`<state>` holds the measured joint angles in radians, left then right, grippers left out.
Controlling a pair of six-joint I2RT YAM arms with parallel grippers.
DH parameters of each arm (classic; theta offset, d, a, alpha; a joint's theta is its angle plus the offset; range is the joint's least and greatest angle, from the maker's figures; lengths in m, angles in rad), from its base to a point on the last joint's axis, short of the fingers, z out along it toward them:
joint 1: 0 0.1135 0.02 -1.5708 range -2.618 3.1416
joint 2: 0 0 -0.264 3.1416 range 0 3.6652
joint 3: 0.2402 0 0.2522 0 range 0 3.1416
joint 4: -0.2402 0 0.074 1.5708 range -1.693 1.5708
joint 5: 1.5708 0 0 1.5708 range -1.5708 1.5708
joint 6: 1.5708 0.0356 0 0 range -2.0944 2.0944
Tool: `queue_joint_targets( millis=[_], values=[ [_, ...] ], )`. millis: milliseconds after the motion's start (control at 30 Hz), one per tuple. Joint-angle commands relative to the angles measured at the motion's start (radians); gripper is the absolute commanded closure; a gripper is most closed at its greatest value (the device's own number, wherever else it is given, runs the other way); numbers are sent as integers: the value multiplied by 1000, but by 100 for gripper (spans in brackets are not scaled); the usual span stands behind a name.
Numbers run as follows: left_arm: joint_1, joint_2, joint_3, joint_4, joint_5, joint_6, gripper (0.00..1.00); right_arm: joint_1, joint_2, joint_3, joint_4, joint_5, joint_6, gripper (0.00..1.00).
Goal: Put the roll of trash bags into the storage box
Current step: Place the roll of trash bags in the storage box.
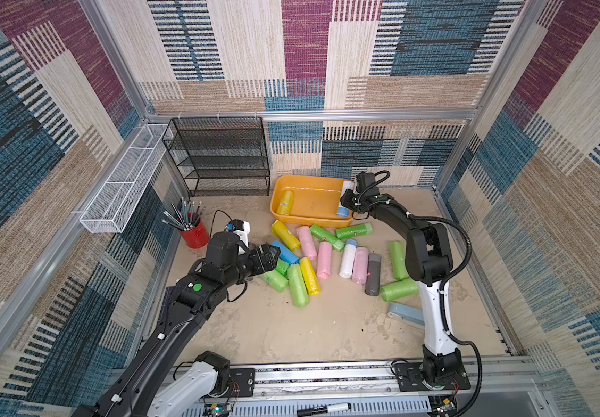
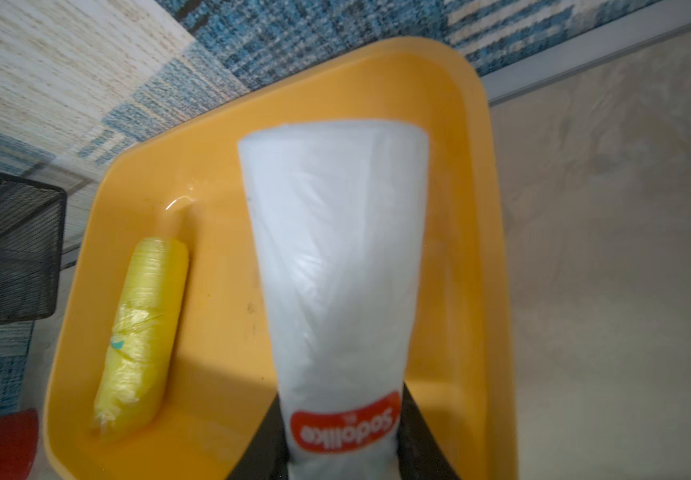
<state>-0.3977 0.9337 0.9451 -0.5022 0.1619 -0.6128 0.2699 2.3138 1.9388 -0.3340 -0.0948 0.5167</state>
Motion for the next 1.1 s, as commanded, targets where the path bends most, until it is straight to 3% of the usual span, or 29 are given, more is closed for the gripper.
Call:
queue_joint_targets(
  millis=[0, 200, 367, 467, 567, 867, 900, 1067],
  values=[
    [0, 12, 0, 50, 14, -19, 13, 6, 11, 25, -36, 102, -54, 92],
    [-1, 31, -2, 68, 16, -20, 14, 12, 60, 98, -111, 178, -81, 87],
    [-1, 33, -3, 65, 2, -11, 14, 12, 73, 132, -120, 148, -81, 82],
    [-1, 32, -2, 53, -7, -1, 13, 15, 70, 142, -120, 123, -76, 68],
    [0, 24, -8, 45, -26, 8, 12, 22, 66, 163, -138, 126, -79, 45],
    [1, 26, -2, 19, -59, 45, 3, 56, -1, 163, -154, 154, -115, 18],
    [2, 26, 2, 14, -71, 49, 2, 62, -16, 158, -153, 161, -126, 1],
    [4, 12, 18, -31, -152, 85, 2, 77, -153, 7, -55, 140, -158, 1]
  ],
)
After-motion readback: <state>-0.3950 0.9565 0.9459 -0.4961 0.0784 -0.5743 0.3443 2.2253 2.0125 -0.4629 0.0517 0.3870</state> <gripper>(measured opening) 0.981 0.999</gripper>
